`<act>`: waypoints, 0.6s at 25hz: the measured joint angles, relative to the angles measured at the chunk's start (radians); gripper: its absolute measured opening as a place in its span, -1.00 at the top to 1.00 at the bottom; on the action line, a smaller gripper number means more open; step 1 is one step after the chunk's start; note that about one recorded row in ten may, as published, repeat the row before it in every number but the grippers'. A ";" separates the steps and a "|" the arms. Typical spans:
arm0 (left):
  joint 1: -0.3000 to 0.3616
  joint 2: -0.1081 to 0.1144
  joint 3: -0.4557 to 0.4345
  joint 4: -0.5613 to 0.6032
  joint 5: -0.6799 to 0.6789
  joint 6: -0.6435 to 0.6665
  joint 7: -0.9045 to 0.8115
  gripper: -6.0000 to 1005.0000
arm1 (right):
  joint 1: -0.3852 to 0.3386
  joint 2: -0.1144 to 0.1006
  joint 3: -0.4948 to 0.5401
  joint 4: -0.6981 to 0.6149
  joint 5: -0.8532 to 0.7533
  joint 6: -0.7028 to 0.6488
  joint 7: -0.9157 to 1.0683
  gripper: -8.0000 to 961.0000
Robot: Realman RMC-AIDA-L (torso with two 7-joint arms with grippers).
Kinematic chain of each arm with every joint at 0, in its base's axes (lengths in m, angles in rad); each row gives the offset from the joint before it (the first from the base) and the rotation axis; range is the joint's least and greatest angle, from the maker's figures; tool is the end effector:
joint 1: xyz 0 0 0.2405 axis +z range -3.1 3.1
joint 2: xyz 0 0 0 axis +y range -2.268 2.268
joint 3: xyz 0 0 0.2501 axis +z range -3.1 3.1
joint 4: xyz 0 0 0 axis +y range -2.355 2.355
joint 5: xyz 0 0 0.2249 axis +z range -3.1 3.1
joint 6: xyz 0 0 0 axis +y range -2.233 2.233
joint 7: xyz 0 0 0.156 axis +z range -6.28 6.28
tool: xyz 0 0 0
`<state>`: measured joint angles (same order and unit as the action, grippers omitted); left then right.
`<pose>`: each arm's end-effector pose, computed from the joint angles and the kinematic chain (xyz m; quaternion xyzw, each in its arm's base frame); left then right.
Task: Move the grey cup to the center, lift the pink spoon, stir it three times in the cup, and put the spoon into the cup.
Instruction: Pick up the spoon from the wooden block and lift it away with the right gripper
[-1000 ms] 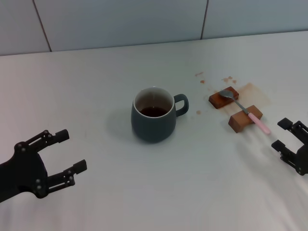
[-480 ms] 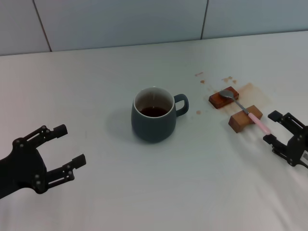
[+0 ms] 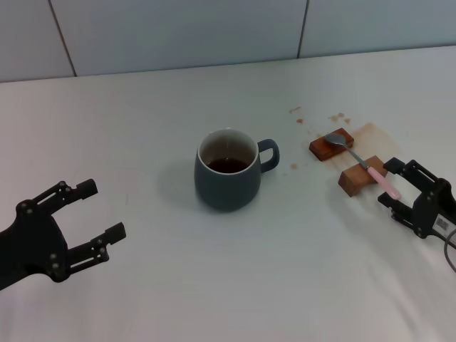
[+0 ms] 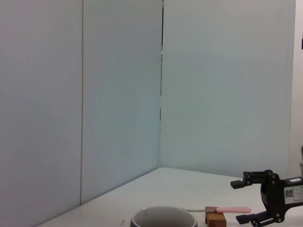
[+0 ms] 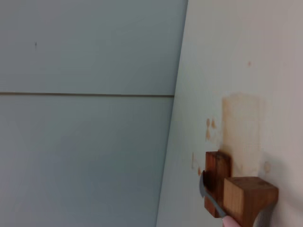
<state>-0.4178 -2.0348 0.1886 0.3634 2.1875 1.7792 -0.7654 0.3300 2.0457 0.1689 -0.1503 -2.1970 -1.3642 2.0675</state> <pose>-0.3135 0.2701 0.0007 -0.9064 -0.1083 -0.3409 0.2249 0.3808 0.2682 -0.0215 -0.4338 0.7441 0.4876 0.1427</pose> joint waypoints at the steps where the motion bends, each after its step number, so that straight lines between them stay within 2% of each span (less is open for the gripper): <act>1: 0.000 0.000 0.000 0.000 -0.001 0.000 0.000 -0.66 | 0.002 0.000 0.000 0.000 0.000 0.000 0.000 -0.54; 15: 0.005 -0.006 -0.001 0.000 -0.009 0.002 0.001 -0.66 | 0.022 0.004 0.000 0.000 0.000 0.023 0.000 -0.53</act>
<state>-0.4128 -2.0403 0.1873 0.3635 2.1784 1.7817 -0.7641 0.3522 2.0492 0.1687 -0.1503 -2.1970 -1.3412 2.0677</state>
